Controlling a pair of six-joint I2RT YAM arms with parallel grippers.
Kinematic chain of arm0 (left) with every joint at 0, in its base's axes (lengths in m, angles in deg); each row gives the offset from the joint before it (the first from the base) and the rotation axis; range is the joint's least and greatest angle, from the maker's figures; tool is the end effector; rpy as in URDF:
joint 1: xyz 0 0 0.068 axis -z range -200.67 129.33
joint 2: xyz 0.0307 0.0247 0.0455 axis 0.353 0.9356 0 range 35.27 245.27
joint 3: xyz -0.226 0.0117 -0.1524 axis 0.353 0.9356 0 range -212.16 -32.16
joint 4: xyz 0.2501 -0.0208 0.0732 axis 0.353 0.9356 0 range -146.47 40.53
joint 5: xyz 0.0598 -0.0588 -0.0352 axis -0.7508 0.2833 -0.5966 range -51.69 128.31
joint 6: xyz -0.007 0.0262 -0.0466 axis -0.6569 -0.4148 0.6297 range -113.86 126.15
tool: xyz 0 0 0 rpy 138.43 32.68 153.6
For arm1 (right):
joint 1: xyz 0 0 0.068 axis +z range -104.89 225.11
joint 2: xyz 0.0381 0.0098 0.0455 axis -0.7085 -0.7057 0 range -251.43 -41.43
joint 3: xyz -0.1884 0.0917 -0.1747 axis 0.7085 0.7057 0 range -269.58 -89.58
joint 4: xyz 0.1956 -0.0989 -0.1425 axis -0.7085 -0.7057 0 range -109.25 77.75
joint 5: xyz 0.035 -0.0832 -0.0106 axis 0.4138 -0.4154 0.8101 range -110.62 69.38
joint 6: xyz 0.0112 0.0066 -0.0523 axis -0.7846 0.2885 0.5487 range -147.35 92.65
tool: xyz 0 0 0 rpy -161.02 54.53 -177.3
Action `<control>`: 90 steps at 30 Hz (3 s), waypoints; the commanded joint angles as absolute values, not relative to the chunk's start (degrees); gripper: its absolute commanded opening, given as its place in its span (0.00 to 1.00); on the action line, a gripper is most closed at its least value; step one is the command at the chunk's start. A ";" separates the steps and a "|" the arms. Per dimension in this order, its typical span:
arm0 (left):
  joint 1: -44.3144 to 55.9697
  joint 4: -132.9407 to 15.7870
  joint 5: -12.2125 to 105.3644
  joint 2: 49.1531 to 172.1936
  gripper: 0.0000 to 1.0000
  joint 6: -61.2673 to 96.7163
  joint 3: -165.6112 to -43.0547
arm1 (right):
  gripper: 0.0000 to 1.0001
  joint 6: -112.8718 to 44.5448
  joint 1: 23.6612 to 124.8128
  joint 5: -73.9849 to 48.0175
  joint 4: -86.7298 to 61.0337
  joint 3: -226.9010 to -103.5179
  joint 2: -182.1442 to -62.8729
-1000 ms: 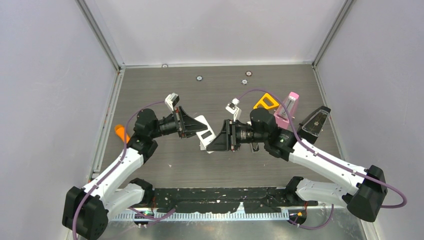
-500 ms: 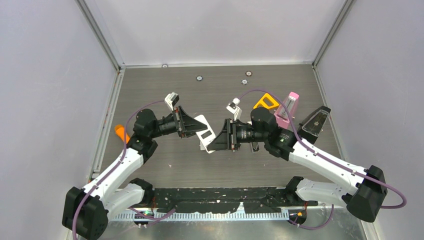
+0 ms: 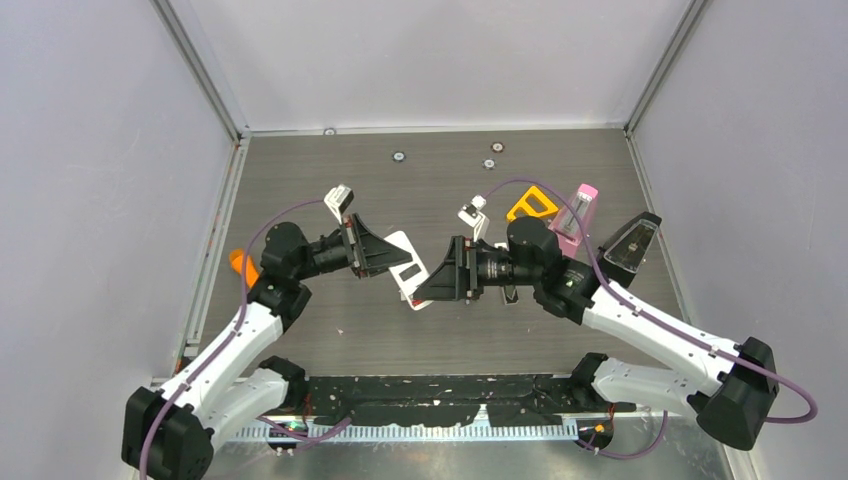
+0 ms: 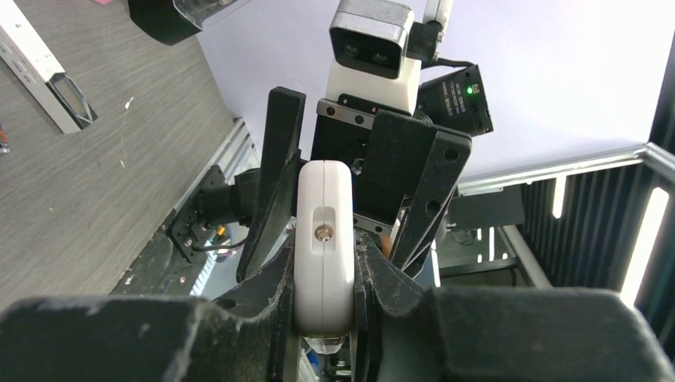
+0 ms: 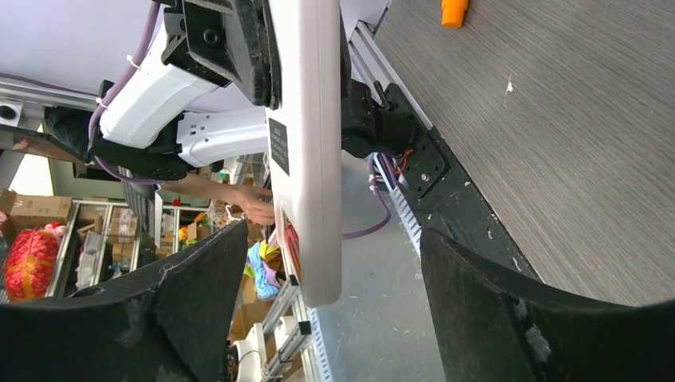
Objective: Load the batteries into the remote control
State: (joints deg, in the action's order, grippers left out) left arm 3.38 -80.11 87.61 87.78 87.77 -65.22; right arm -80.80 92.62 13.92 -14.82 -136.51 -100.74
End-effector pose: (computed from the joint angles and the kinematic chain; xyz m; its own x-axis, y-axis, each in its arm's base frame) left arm 0.1783 -0.1091 0.3052 -0.9363 -0.2886 -0.1999 0.2051 0.0124 -0.9787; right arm 0.1452 0.1885 0.3199 -0.8890 0.0091 -0.4579 -0.4421 0.2436 0.8633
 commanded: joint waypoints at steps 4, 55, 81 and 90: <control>3.54 -76.65 86.74 83.16 0.00 79.87 -66.81 | 0.82 -75.30 92.50 10.73 -16.77 -138.79 -97.11; 3.54 -64.24 78.70 74.16 0.00 62.51 -66.32 | 0.79 -65.80 92.69 0.28 -30.37 -143.28 -94.14; 3.50 -63.50 60.77 63.16 0.00 64.53 -54.05 | 0.33 -69.45 92.54 -46.43 -49.47 -147.35 -122.92; 3.50 -69.56 61.12 64.20 0.00 64.41 -52.22 | 0.28 -70.51 89.23 -46.87 -46.88 -151.16 -134.13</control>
State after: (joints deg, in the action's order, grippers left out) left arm 3.34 -62.58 61.76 64.04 64.27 -52.46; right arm -69.50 90.74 -43.91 -49.57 -147.88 -132.08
